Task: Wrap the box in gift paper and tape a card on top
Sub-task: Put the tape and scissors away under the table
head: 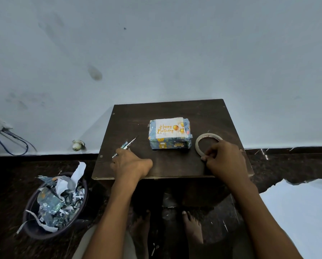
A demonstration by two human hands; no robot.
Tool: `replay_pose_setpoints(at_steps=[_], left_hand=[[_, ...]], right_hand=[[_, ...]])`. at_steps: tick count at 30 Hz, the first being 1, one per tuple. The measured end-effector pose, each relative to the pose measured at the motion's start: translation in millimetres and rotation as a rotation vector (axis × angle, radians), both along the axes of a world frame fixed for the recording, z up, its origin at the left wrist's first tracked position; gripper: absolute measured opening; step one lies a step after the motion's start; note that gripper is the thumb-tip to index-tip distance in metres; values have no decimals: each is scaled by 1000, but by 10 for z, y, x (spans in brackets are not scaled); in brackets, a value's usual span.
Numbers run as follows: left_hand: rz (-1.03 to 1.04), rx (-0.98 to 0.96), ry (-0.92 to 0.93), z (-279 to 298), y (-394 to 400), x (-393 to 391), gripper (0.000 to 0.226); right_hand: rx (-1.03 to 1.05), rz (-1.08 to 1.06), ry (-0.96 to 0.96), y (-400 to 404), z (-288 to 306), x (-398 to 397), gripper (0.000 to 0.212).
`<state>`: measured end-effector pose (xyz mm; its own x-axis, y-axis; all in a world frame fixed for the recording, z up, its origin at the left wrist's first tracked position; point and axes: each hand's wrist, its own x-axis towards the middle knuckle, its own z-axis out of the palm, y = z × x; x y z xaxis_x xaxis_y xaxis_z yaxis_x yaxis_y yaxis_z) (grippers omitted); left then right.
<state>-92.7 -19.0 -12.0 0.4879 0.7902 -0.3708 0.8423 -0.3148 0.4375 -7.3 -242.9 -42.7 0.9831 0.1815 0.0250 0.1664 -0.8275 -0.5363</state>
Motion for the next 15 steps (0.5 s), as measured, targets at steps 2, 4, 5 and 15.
replay_pose_setpoints(at_steps=[2, 4, 5, 15], left_hand=[[-23, 36, 6, 12, -9, -38, 78], [-13, 61, -21, 12, -1, -91, 70], [-15, 84, -37, 11, 13, -122, 61], [67, 114, -548, 197, -40, -208, 19]], right_hand=[[2, -2, 5, 2, -4, -3, 6], [10, -8, 1, 2, -1, -13, 7], [10, -10, -3, 1, -1, -16, 7], [22, 2, -18, -3, 2, -67, 5]])
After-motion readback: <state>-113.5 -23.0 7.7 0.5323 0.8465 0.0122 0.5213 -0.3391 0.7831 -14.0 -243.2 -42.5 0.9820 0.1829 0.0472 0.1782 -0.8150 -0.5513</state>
